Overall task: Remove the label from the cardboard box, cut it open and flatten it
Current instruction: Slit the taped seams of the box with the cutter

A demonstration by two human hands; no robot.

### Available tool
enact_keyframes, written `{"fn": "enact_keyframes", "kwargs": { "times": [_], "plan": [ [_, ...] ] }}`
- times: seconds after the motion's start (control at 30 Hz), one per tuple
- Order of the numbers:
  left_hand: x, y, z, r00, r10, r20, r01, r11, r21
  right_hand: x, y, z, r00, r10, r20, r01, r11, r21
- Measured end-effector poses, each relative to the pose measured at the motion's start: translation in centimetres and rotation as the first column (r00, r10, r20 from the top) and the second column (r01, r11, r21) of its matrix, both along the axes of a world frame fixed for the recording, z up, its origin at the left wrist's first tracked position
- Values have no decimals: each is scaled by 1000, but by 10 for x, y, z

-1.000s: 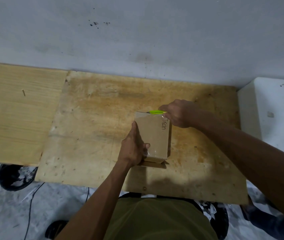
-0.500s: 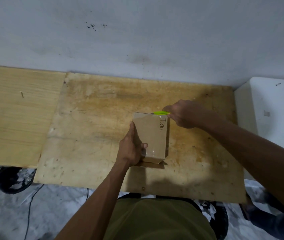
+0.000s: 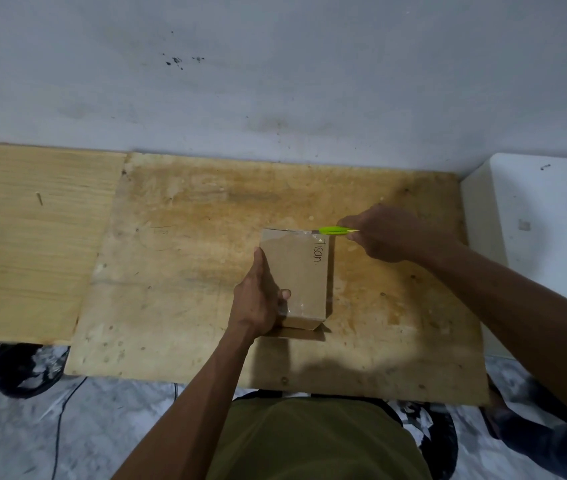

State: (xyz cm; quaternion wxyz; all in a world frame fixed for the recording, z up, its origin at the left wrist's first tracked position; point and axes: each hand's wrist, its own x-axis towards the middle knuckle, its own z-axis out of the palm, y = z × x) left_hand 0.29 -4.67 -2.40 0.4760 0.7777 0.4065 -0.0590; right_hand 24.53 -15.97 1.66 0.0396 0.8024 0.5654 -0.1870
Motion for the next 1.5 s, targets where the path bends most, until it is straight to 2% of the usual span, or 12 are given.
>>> {"fn": "enact_keyframes", "kwargs": {
  "times": [0.37,0.7,0.93,1.0,1.07,1.13,1.2,1.27,1.33,1.5],
  "plan": [
    [0,1,-1,1000,-27,-14,27,1000,6,7,-12,3,1000,5,5,-5,1000,15],
    [1,-1,-4,1000,-3,-14,2,1000,-17,13,-20,3,999,-50,-7,49,997,-64],
    [1,0,-4,999,8,-31,-8,1000,-10,24,-33,-4,987,-124,-106,117,991,-72],
    [0,2,-4,999,7,-37,-8,1000,-4,28,-42,-9,960,-192,-202,194,981,-11],
    [-1,4,-4,999,12,-42,-12,1000,3,23,-50,-14,914,-273,-300,313,945,94],
    [-2,4,-5,999,10,-51,-9,1000,10,10,-57,-30,872,-359,-333,435,880,190],
    [0,4,-4,998,8,-55,-8,1000,0,-12,-60,-44,779,-504,-373,607,756,245],
    [0,3,-2,998,12,-56,-13,1000,-12,-37,-61,-52,602,-673,-429,794,563,231],
    [0,3,-2,999,8,-51,-8,1000,-12,-61,-65,-61,404,-752,-520,912,376,165],
    [0,2,0,999,8,-41,-9,1000,-11,-105,-71,-85,39,-686,-727,997,74,-17]
  ]
}}
